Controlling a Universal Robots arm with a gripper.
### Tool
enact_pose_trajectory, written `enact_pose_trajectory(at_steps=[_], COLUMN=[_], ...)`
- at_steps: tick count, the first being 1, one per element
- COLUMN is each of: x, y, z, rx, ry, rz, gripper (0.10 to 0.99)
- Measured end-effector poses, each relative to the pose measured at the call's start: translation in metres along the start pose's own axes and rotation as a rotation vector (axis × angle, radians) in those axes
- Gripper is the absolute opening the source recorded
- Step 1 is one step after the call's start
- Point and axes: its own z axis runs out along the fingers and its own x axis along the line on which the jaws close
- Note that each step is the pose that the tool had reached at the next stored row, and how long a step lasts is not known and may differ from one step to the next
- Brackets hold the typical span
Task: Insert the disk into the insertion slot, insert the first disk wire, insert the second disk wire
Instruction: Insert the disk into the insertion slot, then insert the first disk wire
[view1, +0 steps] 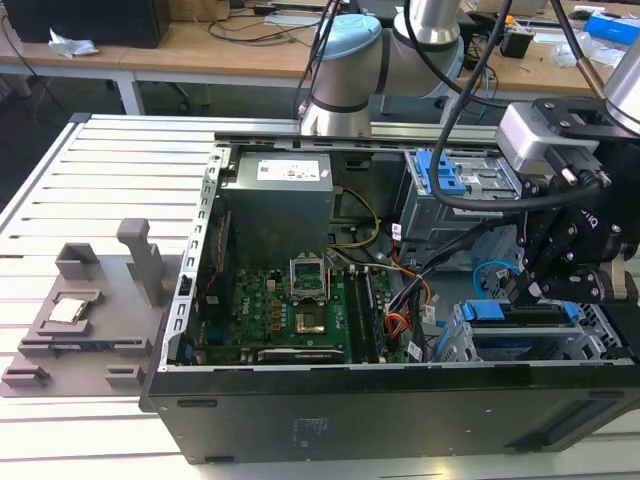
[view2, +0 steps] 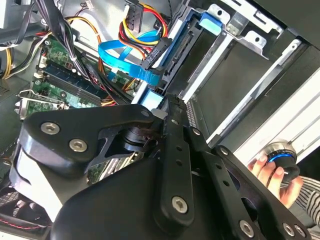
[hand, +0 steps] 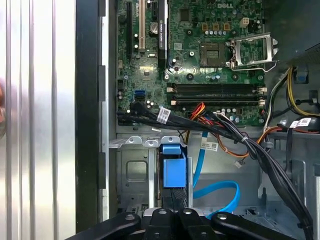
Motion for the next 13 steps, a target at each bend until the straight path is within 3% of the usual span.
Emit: enact_pose_trajectory(at_steps=[12,13], x=[0.0000,0.0000], y=[-0.0002,-0.0003], z=[0.0000,0.0000], rx=[0.000,0.000], ry=[-0.0001,-0.0001], rz=[0.000,0.000], gripper=[0.114,0.235])
